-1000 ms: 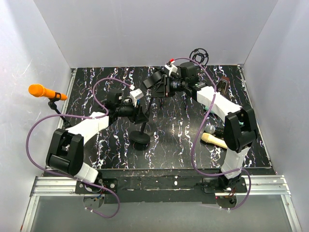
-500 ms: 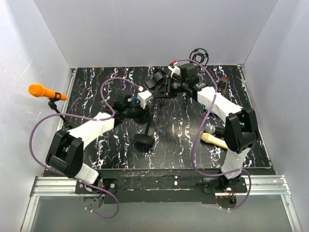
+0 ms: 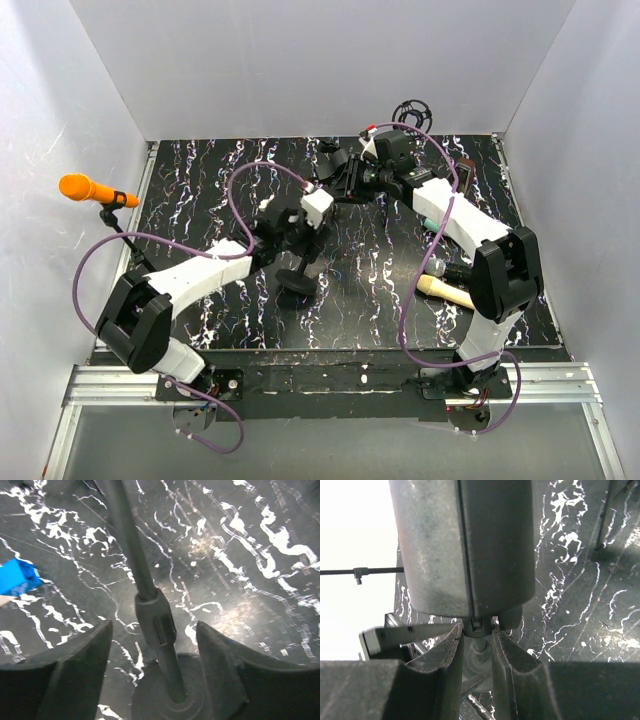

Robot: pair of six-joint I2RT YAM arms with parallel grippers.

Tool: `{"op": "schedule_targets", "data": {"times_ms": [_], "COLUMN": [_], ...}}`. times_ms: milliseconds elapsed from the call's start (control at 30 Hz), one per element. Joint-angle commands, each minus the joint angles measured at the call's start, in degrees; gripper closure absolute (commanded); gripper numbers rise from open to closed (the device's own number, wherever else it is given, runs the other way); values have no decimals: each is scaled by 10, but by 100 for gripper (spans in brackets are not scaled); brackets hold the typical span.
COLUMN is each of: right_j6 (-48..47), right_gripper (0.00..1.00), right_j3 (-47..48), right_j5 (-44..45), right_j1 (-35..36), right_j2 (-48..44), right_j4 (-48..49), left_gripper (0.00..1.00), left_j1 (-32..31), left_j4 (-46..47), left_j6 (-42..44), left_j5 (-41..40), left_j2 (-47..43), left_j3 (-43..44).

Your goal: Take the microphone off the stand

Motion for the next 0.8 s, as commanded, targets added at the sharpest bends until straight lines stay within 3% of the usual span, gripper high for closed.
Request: {"op": "schedule_targets", "data": {"times_ms": [0, 133, 267, 367, 467, 533, 567, 600, 700, 767], "right_j6": [-34, -37, -34, -33, -33, -34, -34, -35, -42, -44], "right_gripper": [99, 99, 99, 99, 99, 99, 99, 99, 99, 99], "right_j3": [-23, -36, -38, -40, -44, -47, -48, -50, -40, -24], "right_j5": [-81, -105, -137, -157, -165, -168, -168, -167, -152, -84], "right_j1": [-6, -8, -8, -8, -8, -9, -9, -9, -9, -7], "right_j2": [-28, -30, -27, -26, -28, -31, -33, -35, -38, -43], "right_j4": [67, 89, 109, 127, 138, 144, 145, 146, 127, 82], "left_gripper": [27, 21, 25, 35, 52, 65, 76, 98, 100, 100], "left_j1": [81, 115, 125, 127, 127, 127, 127, 127, 118, 84], "left_j4": [-18, 15, 61, 78, 68, 49, 39, 30, 31, 47], "left_j6": [-57, -80, -67, -65, -36, -11, 1, 11, -2, -10], "left_j5": [251, 354, 424, 479, 497, 480, 469, 453, 300, 99], "left_j2": [-28, -8, 28, 50, 61, 62, 59, 58, 36, 13], "left_j3": [37, 36, 29, 29, 29, 31, 32, 35, 30, 21]}}
